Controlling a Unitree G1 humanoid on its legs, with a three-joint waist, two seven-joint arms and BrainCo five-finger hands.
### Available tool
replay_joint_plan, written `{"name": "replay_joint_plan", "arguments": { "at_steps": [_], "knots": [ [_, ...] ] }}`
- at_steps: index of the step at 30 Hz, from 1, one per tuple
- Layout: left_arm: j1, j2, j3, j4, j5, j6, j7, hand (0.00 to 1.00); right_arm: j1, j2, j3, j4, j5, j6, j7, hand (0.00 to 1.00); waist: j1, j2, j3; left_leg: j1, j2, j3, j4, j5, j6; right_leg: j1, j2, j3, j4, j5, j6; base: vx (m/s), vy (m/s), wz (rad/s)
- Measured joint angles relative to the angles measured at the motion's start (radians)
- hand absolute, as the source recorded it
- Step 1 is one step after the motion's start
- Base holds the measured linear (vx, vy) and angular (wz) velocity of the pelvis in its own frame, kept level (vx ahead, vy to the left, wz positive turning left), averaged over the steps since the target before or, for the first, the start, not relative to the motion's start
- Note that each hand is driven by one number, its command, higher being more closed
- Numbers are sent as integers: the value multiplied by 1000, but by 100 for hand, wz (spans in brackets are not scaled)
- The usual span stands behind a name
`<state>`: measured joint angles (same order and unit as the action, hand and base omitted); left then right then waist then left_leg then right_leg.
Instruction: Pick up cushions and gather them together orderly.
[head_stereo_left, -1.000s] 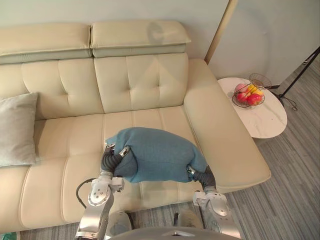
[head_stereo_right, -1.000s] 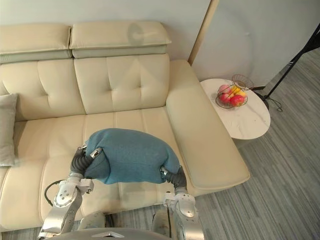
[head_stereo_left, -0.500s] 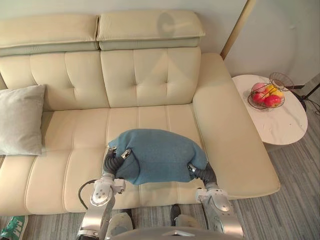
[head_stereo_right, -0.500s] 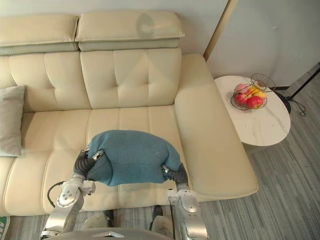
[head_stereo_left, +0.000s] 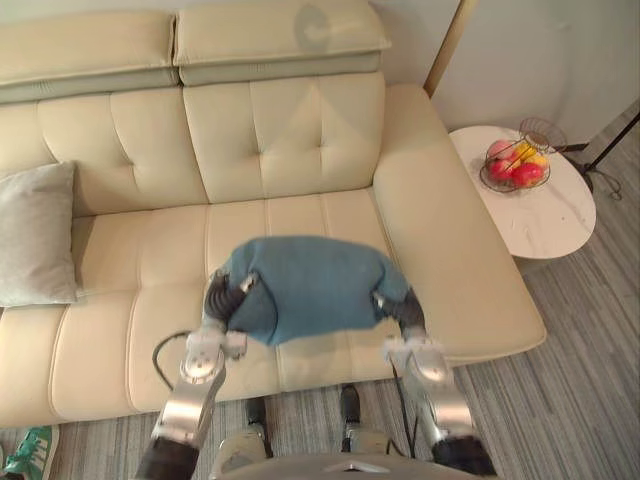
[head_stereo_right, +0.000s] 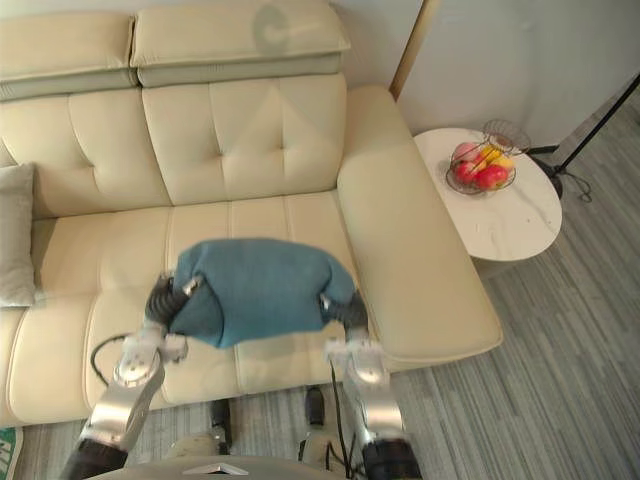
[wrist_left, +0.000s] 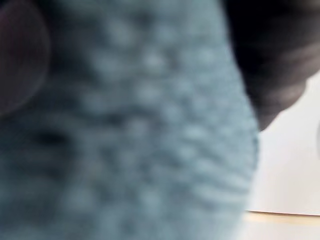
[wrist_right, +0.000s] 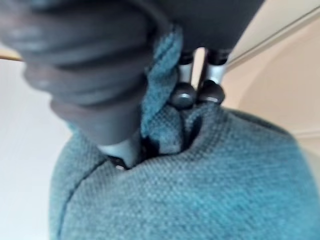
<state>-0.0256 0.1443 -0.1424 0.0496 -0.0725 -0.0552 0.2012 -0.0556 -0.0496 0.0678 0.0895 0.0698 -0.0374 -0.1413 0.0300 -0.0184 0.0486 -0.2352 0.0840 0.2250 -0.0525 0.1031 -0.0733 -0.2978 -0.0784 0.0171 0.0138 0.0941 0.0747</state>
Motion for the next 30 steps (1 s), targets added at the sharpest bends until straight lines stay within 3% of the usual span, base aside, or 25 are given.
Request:
{"name": "replay_joint_plan", "arguments": {
  "at_steps": [5,10,14,17,22,26,30],
  "knots": [
    [-325,45,17,-30,19,1,167,100,-375,2,11,-78,-77,-4,-177,100,10,9,6,-114,10,-9,32,25,5,-101,7,-7,16,29,-6,-51,-13,3],
    [-732,128,9,107,39,-1,298,100,-686,-45,-18,-75,-187,-5,-356,100,26,53,54,-172,13,-44,-13,82,2,-174,12,-36,44,30,-6,-36,-17,18],
    [-1015,179,-9,267,58,-1,323,100,-865,-62,-96,-56,-199,-4,-438,100,26,67,114,-224,13,-68,-25,116,-1,-234,12,-55,76,28,-7,-35,-10,17],
    [-1163,181,-16,387,58,7,328,100,-1018,-56,-182,68,-225,3,-501,100,21,69,131,-255,11,-92,-26,132,-11,-271,9,-62,100,22,-9,-11,-8,8],
    [-1382,181,-15,457,64,32,341,100,-1185,-49,-259,90,-222,7,-602,100,24,79,182,-326,18,-118,-27,180,-43,-351,10,-85,148,10,-26,-23,-40,12],
    [-1469,193,-14,483,106,36,345,100,-1213,-36,-280,90,-213,0,-642,100,30,83,193,-395,31,-117,-27,201,-48,-435,15,-88,185,5,-34,-21,-38,1],
    [-1482,199,4,527,145,42,340,100,-1212,-30,-290,179,-190,-12,-625,100,28,100,242,-453,39,-114,-27,220,-51,-504,21,-88,211,12,-41,-37,-14,-1]
  ]
}}
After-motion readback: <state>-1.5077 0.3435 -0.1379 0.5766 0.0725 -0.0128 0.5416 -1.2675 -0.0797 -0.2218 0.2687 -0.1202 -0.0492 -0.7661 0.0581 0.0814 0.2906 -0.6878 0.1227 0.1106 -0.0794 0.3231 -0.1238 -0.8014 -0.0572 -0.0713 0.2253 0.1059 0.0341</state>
